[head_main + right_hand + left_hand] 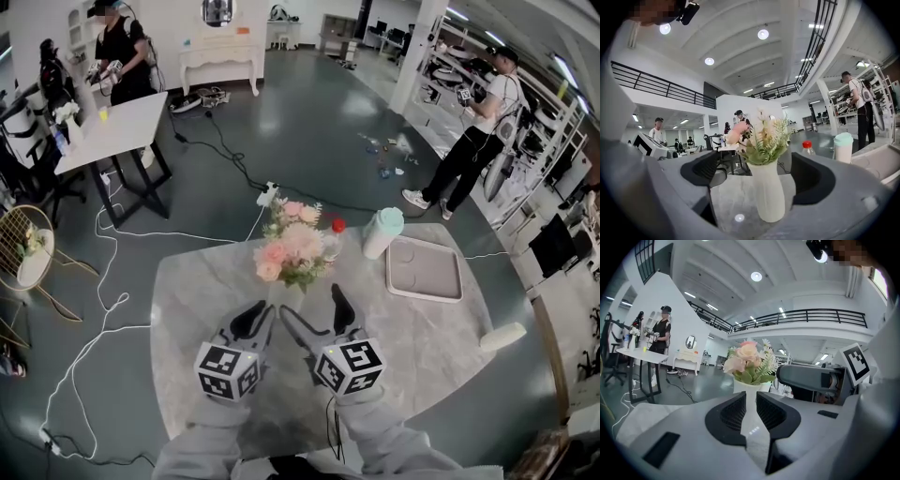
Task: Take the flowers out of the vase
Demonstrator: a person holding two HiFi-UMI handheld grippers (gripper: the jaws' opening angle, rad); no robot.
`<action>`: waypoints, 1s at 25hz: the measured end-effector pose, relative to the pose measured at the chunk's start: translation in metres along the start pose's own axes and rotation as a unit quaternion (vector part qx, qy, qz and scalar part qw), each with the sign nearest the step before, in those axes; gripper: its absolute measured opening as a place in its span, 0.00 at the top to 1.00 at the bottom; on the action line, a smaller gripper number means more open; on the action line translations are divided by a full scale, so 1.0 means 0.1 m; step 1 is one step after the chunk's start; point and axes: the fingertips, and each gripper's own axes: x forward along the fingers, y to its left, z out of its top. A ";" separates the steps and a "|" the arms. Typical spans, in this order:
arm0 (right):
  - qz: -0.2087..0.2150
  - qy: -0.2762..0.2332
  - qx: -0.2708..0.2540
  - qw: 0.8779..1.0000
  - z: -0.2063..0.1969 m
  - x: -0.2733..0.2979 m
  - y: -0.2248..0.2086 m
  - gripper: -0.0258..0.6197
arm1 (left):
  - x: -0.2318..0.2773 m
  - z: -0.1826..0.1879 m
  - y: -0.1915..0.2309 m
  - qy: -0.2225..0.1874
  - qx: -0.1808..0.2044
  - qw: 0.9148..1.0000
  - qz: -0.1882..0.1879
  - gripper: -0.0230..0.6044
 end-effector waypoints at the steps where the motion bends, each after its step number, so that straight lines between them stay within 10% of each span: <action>1: 0.000 0.002 0.000 1.000 -0.02 0.03 -0.01 0.20 | 0.01 -0.01 0.03 0.000 0.000 1.000 0.001 0.85; 25: 0.046 0.024 -0.039 0.998 -0.12 0.65 -0.24 0.16 | 0.41 0.25 0.70 -0.025 -0.011 0.999 0.040 0.85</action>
